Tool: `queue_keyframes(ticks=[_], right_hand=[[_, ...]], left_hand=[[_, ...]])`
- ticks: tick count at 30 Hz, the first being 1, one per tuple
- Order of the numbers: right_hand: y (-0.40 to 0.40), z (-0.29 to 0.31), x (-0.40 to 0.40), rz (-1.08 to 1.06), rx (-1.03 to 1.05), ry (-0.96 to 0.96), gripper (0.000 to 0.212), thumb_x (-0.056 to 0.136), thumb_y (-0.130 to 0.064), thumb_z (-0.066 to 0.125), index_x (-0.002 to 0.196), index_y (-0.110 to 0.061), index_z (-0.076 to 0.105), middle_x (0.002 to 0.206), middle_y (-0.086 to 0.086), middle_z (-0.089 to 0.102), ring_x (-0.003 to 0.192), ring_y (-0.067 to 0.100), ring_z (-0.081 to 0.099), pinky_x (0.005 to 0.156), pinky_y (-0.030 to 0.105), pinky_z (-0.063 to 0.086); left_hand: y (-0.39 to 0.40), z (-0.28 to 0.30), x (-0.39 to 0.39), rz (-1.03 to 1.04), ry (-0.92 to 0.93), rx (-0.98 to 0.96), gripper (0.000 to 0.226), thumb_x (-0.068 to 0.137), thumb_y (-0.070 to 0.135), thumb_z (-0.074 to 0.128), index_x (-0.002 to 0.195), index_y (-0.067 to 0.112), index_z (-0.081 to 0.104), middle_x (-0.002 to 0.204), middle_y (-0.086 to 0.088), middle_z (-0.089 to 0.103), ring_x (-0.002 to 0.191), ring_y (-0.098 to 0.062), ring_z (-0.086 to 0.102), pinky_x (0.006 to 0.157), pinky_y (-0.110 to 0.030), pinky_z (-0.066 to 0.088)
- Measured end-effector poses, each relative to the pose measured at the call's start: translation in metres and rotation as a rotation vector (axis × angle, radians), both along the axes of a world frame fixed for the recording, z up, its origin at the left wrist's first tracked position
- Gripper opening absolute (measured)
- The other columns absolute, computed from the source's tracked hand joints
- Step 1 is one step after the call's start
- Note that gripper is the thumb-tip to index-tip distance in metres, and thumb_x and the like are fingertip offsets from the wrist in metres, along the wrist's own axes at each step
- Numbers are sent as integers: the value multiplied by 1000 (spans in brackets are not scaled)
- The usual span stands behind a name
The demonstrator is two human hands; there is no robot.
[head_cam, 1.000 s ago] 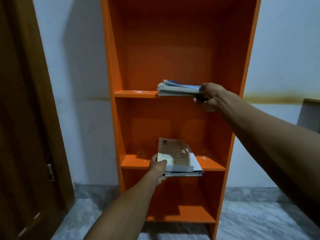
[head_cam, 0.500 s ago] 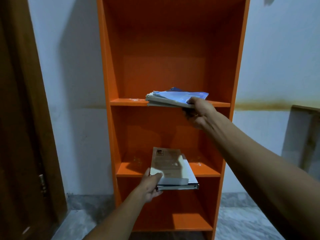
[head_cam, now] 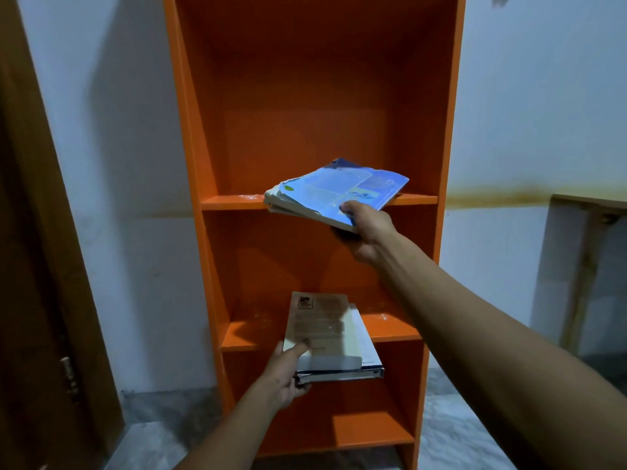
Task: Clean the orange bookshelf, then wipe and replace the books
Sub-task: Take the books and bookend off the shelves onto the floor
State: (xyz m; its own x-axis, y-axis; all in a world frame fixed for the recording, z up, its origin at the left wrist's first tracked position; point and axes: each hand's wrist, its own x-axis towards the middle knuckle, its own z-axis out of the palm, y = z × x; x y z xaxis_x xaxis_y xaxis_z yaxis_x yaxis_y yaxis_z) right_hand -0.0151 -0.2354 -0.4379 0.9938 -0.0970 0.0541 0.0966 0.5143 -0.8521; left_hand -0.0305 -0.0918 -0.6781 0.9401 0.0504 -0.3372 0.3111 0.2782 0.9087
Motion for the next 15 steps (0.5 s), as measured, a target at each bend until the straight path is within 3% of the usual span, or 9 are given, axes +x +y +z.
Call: queue_keyframes(ticks=[6,8,9,10,11,13,15], right_hand=[[-6,-5,7,28,-38,44,17,89,1,62,105,-2,58,121,21,67,110,34,68,93,57,54],[-5,-20,6,-9,-98,57,35,88,-1,65,122,2,53,116,14,68,105,27,69,92,51,56],[-4,-28,3,-27,-112,55,49,89,-4,67,134,-1,47,110,10,67,94,21,68,71,37,53],[-4,-36,-1,-44,-95,33,61,90,-4,68,144,-4,40,112,10,66,86,18,66,91,61,46],[-3,-44,-5,-64,-51,6,66,90,-3,69,147,-5,36,120,12,64,86,18,66,90,36,57],[-3,-62,-14,-84,10,-49,61,90,-2,70,144,-9,42,128,15,63,94,25,70,77,34,61],[-2,-81,-26,-92,10,-89,48,91,-3,69,135,-12,51,119,12,68,99,30,70,75,39,62]], left_hand=[[1,-4,-2,-13,-9,-61,55,90,23,70,137,24,43,124,-20,58,104,-42,63,73,-55,60],[3,-6,-4,-5,-10,-86,47,91,20,69,132,22,45,125,-21,57,106,-41,62,80,-58,58],[3,-7,-6,1,-7,-94,44,92,20,68,130,21,45,125,-21,56,106,-41,62,82,-58,58],[4,-7,-7,5,2,-99,42,92,20,67,128,20,45,127,-21,55,106,-40,61,82,-57,57],[4,-7,-9,12,8,-105,40,93,20,67,127,18,45,127,-21,56,106,-39,61,78,-55,58],[4,-6,-11,34,20,-114,43,91,22,70,126,10,47,122,-22,59,104,-39,63,70,-50,59],[2,-4,-14,65,26,-113,46,87,23,75,122,4,51,112,-22,62,98,-38,64,65,-47,59]])
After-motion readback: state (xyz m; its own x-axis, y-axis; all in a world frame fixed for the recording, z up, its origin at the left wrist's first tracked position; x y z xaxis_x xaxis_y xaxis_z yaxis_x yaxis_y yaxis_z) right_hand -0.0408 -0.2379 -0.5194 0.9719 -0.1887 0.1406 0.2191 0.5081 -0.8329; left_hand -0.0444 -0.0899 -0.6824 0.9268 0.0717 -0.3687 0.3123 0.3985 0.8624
